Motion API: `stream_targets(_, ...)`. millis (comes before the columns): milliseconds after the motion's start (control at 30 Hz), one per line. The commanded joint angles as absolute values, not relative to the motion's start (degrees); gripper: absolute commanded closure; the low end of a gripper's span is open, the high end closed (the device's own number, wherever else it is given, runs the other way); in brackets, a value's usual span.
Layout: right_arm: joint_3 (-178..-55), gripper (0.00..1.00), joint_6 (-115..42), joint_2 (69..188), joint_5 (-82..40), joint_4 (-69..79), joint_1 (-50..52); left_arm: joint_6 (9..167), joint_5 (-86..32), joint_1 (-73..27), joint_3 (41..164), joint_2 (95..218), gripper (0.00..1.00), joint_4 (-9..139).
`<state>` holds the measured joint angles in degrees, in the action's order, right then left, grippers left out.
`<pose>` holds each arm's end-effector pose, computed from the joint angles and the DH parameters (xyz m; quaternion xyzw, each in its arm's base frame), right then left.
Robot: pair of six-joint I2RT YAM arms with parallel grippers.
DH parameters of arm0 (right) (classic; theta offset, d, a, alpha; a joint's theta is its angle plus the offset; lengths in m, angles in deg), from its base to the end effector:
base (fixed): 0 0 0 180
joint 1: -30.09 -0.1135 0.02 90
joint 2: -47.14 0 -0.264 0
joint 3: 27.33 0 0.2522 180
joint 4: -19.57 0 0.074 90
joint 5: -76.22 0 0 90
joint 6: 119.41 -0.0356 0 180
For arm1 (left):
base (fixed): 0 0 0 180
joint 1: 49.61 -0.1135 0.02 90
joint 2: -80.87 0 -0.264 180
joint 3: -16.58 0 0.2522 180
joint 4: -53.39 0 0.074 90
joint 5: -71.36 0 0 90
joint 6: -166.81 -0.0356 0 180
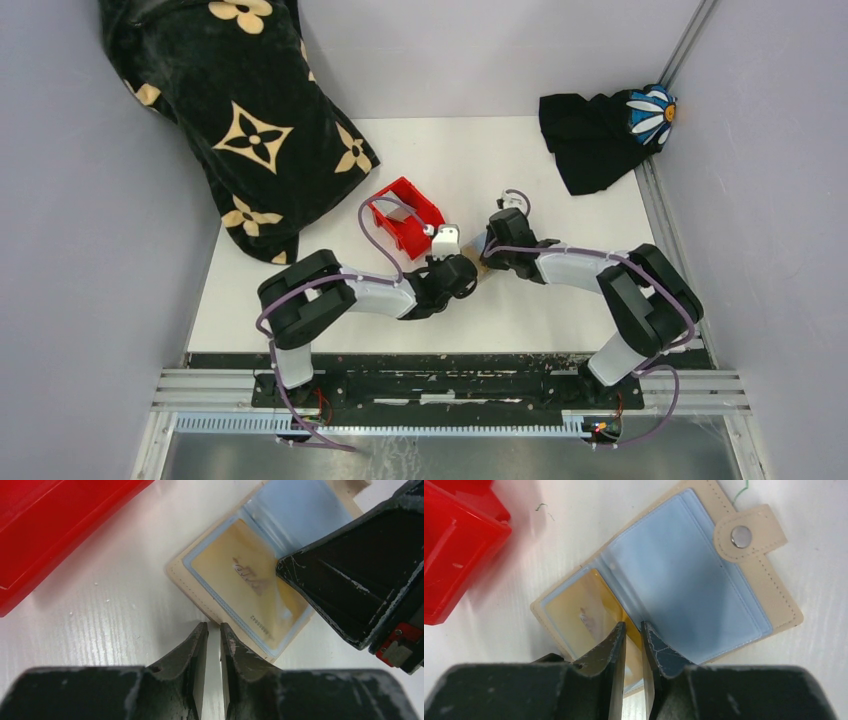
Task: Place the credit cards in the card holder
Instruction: Insert the credit card into the card holder.
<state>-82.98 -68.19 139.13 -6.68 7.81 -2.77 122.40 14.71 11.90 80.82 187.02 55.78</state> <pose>0.2589 0.1620 0.1465 0.0702 0.9297 0.1620 0.3232 0.1867 -0.3030 0.1262 0.0119 0.8897 -0.1421 0.4337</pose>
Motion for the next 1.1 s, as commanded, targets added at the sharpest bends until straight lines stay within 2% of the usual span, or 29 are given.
stream_targets(0,-84.0,0.77,-67.7,140.8,-10.4,6.3,-5.2,124.4,10.8,11.2,75.9,189.8,0.74,72.8)
stream_targets(267,-85.9,0.68,-63.1,131.7,-5.1,-0.5,-5.4,123.4,17.0,10.4,77.2,184.0,0.73,77.9)
stream_targets(533,-88.7,0.62,-61.0,127.6,-6.4,-1.7,-5.3,122.4,20.0,9.6,79.5,178.5,0.73,82.1)
stream_targets(800,-100.7,0.53,-52.7,131.6,-12.0,-5.1,-5.5,120.4,21.2,2.8,77.4,161.2,0.7,82.5)
stream_targets(900,-108.1,0.5,-50.3,135.0,-13.6,-6.3,-5.9,118.6,19.5,-2.0,74.5,153.1,0.67,80.1)
stream_targets(1067,-123.4,0.47,-46.4,145.4,-17.5,-12.1,-7.5,119.1,20.5,-9.1,70.3,143.3,0.5,77.2)
